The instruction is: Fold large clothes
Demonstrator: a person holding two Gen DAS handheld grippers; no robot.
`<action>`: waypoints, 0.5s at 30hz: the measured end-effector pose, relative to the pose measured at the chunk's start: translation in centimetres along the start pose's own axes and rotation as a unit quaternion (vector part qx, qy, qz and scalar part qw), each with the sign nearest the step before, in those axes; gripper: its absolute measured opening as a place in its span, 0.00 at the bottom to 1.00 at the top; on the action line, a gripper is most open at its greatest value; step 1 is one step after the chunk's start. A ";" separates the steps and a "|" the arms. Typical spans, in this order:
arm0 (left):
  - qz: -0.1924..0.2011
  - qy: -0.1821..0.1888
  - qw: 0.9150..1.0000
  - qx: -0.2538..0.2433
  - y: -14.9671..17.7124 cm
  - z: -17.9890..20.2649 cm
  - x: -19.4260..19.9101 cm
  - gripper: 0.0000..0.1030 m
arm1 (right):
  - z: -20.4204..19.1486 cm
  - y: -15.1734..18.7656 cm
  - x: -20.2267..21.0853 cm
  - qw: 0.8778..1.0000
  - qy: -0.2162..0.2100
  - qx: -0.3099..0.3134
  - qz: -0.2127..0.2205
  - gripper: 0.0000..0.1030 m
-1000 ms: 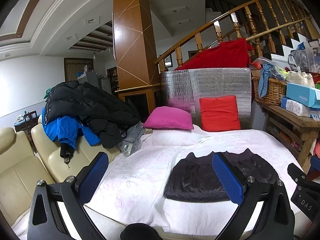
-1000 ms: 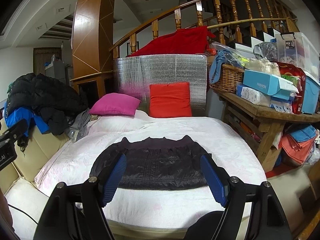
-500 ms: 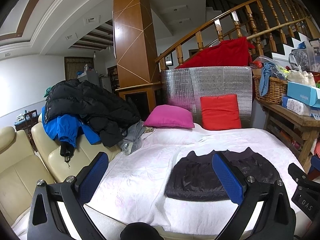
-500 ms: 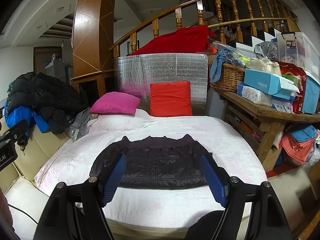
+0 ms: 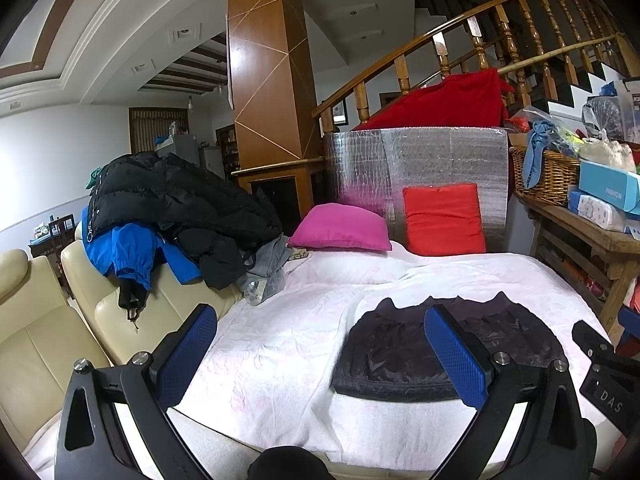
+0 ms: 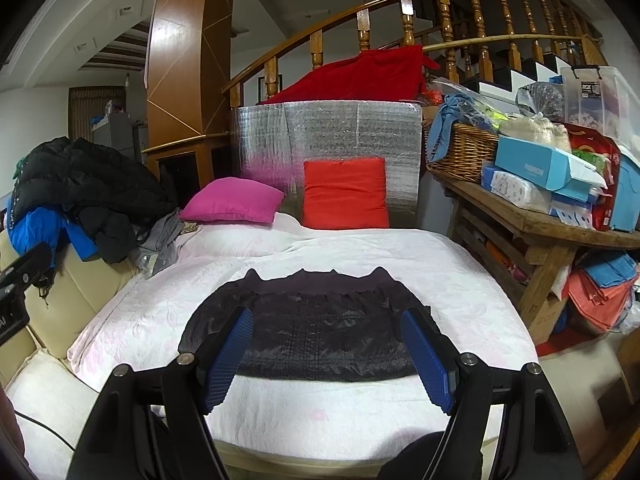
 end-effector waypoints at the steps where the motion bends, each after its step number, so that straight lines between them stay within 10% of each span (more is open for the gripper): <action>1: -0.002 0.000 1.000 0.000 0.0 0.1 -0.2 1.00 | 0.0 -0.2 -0.3 1.000 0.000 0.001 0.000 0.77; 15: -0.025 0.035 0.999 -0.002 -1.0 3.4 -5.3 1.00 | 0.9 -2.0 -6.7 1.000 -0.005 0.006 -0.024 0.77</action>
Point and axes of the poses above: each gripper's, at about its wrist camera, not at the fingertips, and x roughly against the way its jaws point, z to its right, y to its underside, the point moved 10 cm from there along -x, roughly the way its jaws point, and after that the axes turned 11 degrees about -y, right-handed, at the moved point
